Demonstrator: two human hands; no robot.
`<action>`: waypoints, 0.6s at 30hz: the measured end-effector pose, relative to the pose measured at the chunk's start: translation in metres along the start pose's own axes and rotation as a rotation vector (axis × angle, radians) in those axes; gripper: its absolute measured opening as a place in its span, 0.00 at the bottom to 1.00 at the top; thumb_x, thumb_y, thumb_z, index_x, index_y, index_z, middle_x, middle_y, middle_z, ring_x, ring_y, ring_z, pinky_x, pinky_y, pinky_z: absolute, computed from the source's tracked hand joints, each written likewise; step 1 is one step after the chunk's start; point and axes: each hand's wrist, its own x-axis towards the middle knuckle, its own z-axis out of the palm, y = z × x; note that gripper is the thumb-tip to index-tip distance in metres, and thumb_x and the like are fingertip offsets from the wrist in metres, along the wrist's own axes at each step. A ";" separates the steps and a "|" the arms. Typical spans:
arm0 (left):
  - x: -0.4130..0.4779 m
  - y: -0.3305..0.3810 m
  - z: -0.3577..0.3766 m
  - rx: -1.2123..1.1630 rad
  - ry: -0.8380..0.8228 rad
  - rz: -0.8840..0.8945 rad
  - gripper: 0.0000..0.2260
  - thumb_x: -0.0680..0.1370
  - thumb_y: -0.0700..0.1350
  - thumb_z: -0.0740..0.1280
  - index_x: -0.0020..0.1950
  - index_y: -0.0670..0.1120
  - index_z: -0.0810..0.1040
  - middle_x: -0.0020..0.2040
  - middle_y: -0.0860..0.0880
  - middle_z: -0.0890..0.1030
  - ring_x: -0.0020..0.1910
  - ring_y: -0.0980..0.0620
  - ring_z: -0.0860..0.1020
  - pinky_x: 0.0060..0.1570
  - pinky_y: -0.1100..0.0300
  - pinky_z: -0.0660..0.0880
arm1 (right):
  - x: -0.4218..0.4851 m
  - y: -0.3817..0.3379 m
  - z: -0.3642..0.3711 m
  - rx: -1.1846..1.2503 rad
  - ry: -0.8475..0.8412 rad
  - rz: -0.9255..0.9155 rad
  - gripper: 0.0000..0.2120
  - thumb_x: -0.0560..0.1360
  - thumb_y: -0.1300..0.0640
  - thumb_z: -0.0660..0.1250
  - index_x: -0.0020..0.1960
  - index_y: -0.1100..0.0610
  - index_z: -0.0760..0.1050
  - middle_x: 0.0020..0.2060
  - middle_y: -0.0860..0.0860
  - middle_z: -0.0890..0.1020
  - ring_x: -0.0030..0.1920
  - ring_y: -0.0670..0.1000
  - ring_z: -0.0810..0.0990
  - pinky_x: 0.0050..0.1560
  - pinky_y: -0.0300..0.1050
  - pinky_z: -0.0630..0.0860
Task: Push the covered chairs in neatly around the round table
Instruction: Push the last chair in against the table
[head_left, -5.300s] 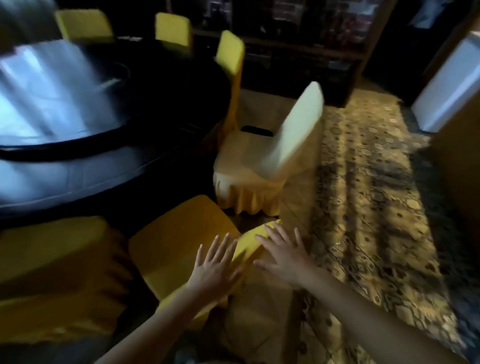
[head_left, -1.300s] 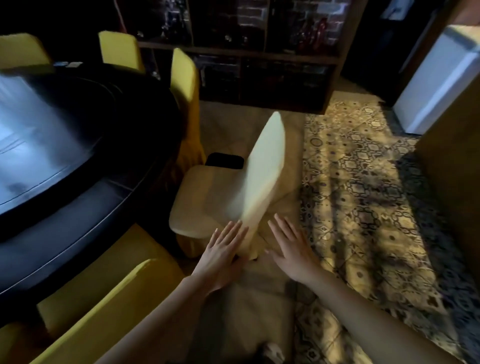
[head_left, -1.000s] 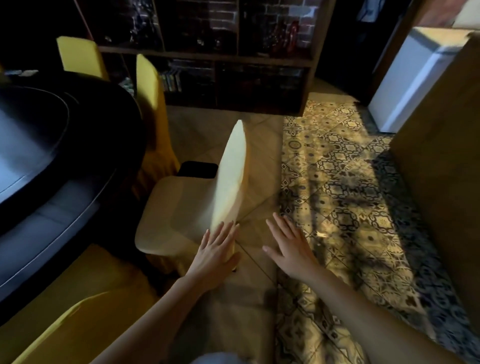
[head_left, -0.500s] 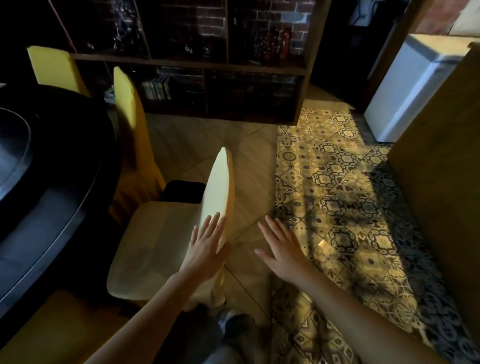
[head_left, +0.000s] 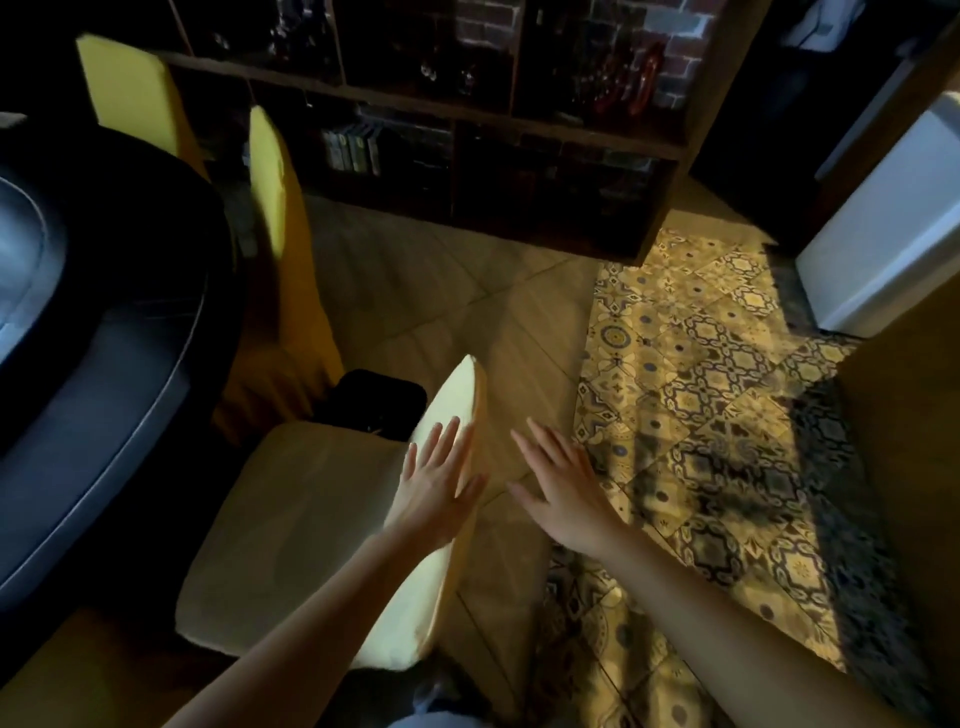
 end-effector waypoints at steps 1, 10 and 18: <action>0.002 -0.003 -0.002 0.006 -0.011 -0.020 0.29 0.78 0.64 0.45 0.75 0.57 0.40 0.76 0.55 0.37 0.73 0.53 0.33 0.72 0.49 0.35 | 0.010 0.000 0.000 0.003 -0.011 -0.023 0.31 0.78 0.38 0.52 0.76 0.44 0.44 0.77 0.44 0.41 0.75 0.47 0.37 0.75 0.57 0.44; 0.005 -0.017 0.001 -0.034 0.065 -0.362 0.33 0.73 0.69 0.39 0.75 0.56 0.38 0.74 0.54 0.35 0.73 0.52 0.33 0.73 0.48 0.35 | 0.111 0.005 -0.009 -0.074 -0.154 -0.440 0.30 0.77 0.37 0.52 0.76 0.45 0.48 0.77 0.45 0.46 0.75 0.47 0.39 0.73 0.56 0.40; -0.028 0.021 0.033 -0.160 0.145 -0.595 0.32 0.74 0.69 0.43 0.71 0.61 0.31 0.74 0.58 0.35 0.75 0.56 0.37 0.72 0.54 0.38 | 0.162 0.005 -0.026 -0.266 -0.384 -0.776 0.33 0.70 0.26 0.47 0.67 0.42 0.68 0.67 0.46 0.69 0.72 0.50 0.56 0.68 0.69 0.35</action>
